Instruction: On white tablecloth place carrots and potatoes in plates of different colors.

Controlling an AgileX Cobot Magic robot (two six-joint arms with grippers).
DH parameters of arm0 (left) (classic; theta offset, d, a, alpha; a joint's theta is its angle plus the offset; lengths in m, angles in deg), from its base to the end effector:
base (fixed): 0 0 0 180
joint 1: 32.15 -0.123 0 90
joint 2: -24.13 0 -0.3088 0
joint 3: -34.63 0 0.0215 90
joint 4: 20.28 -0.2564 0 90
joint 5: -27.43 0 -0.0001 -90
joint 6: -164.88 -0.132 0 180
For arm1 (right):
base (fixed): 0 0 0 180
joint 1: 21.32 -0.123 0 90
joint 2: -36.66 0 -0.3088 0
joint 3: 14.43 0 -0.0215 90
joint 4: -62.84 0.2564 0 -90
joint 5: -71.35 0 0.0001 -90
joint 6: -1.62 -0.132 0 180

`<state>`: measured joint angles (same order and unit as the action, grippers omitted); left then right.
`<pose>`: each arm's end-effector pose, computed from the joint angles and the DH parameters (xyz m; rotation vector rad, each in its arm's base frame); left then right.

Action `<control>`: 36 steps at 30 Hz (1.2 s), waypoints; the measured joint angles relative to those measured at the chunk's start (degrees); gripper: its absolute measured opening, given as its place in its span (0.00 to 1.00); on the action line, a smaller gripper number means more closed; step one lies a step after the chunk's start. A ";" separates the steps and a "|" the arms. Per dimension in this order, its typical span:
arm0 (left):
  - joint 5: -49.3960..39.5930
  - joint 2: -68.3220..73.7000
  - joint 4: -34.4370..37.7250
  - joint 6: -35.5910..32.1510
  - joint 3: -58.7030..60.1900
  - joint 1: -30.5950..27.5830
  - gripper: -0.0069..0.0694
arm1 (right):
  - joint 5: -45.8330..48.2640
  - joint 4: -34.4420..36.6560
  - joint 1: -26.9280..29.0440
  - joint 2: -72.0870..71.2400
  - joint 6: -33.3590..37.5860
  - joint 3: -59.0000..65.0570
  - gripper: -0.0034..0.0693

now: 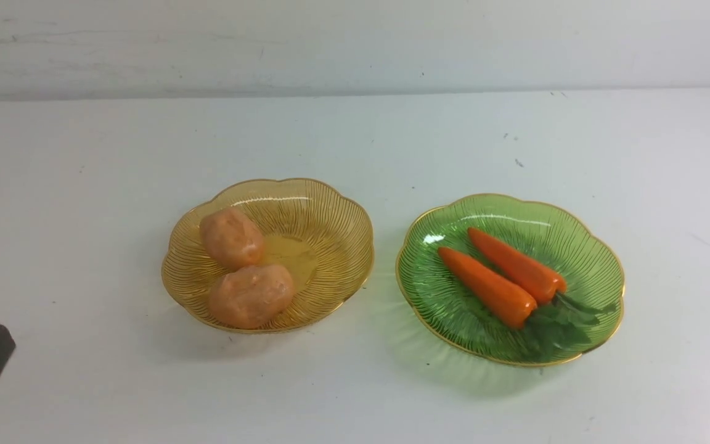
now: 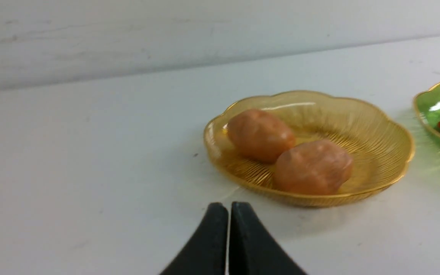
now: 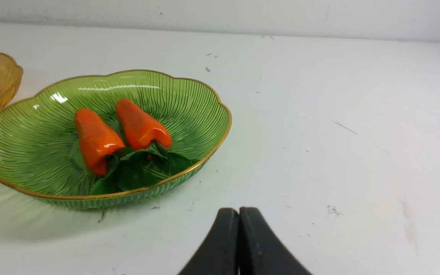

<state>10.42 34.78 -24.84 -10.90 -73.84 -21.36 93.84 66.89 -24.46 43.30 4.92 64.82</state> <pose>0.0771 -0.0116 0.2152 0.1479 1.7253 -0.1168 0.0724 0.0075 0.1569 -0.0630 1.8901 0.0682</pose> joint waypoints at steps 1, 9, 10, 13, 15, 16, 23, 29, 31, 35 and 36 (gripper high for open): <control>-0.34 -1.11 0.05 0.42 1.23 -1.25 0.09 | 0.00 0.00 0.00 0.00 0.00 0.00 0.03; -4.18 -4.09 0.19 1.33 7.84 -6.75 0.09 | 0.00 0.00 0.00 0.00 0.00 0.00 0.03; -4.86 -4.09 0.19 1.27 7.90 -6.75 0.09 | 0.00 0.00 0.00 0.00 0.00 0.00 0.03; -5.00 -4.15 0.00 0.89 7.90 -6.92 0.09 | 0.00 0.00 0.00 0.00 0.00 0.00 0.03; -5.00 -4.20 0.00 0.77 7.90 -7.37 0.09 | 0.00 0.00 0.00 0.00 0.00 0.00 0.03; -5.00 -4.20 0.00 0.77 7.90 -7.60 0.09 | 0.00 0.00 0.00 0.00 0.00 0.00 0.03; -5.00 -4.20 0.00 0.60 7.90 -8.13 0.09 | 0.00 0.04 0.00 0.00 -0.88 0.00 0.03; -5.00 -4.20 0.00 0.47 7.90 -7.35 0.09 | 0.00 0.04 0.00 0.00 -1.06 0.00 0.03; -5.00 -4.20 0.00 0.40 7.90 -7.35 0.09 | 0.00 0.04 0.00 0.00 -1.06 0.00 0.03; -5.00 -4.20 0.00 0.35 7.90 -7.33 0.09 | 0.00 0.04 0.00 0.00 -1.01 0.00 0.03; -5.00 -4.20 0.00 0.35 7.90 -7.33 0.09 | 0.00 0.04 0.00 0.00 -1.01 0.00 0.03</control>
<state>5.41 30.58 -24.84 -10.55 -65.94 -28.69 93.84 66.93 -24.46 43.30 3.91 64.82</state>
